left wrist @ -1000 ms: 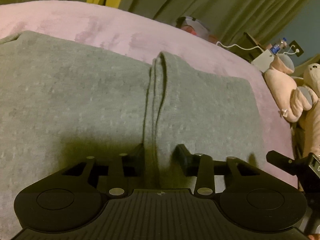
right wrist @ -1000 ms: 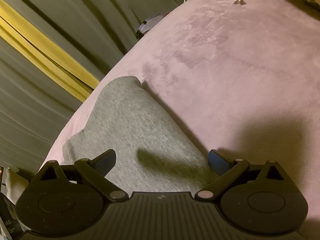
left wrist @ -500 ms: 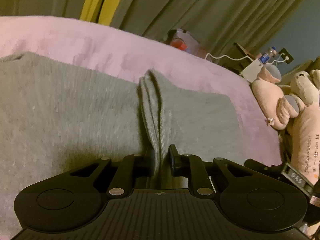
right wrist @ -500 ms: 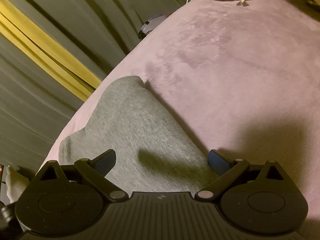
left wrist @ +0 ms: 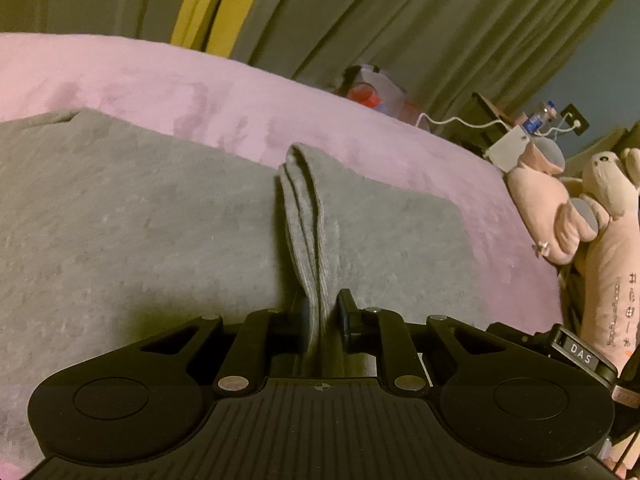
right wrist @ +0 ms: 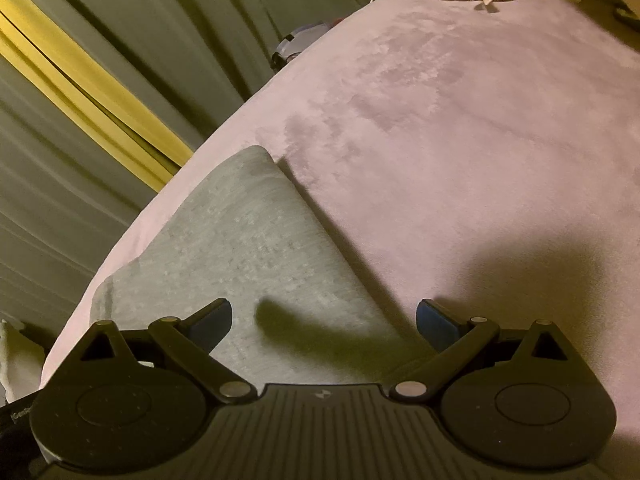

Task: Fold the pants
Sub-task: 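Pinch the center crease with the left tool while the right tool rests by the leg end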

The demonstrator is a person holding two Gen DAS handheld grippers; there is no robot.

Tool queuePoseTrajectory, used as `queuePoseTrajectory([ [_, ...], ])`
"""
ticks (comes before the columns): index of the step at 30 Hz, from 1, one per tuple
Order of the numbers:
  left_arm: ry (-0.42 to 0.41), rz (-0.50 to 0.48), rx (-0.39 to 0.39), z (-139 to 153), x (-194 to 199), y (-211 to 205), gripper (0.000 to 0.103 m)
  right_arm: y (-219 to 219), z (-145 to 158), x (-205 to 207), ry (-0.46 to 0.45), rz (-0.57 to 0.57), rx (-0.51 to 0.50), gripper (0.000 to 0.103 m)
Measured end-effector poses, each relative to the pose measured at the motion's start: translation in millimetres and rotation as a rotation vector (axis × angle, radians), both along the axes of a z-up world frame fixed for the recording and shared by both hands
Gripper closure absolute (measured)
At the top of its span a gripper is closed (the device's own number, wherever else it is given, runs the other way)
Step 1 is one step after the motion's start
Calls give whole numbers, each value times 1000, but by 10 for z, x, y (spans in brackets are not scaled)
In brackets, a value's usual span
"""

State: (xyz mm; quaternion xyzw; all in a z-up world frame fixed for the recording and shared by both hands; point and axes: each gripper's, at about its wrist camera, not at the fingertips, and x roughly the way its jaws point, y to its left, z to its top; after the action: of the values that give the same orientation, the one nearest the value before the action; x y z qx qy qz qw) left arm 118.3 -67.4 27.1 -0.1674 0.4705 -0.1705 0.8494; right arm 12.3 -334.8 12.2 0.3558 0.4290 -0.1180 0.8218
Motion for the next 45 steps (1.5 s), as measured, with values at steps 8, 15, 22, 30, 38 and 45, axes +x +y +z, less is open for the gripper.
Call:
queuePoseTrajectory([
  [8, 4, 45, -3, -14, 30, 279, 86, 34, -7, 25, 19, 10, -33, 4],
  [15, 17, 65, 5, -65, -2, 472, 86, 85, -18, 58, 31, 28, -52, 4],
  [22, -14, 53, 8, -76, 73, 466, 81, 103, -22, 83, 39, 29, -54, 4],
  [30, 87, 110, -18, -353, 498, 507, 55, 282, 16, 151, 34, 117, -127, 4],
  [38, 35, 45, 5, -226, 438, 426, 87, 294, 18, 154, 41, 121, -131, 4],
  [45, -125, 14, 188, 216, 384, 491, 87, 541, 131, 157, -4, 246, -212, 4],
])
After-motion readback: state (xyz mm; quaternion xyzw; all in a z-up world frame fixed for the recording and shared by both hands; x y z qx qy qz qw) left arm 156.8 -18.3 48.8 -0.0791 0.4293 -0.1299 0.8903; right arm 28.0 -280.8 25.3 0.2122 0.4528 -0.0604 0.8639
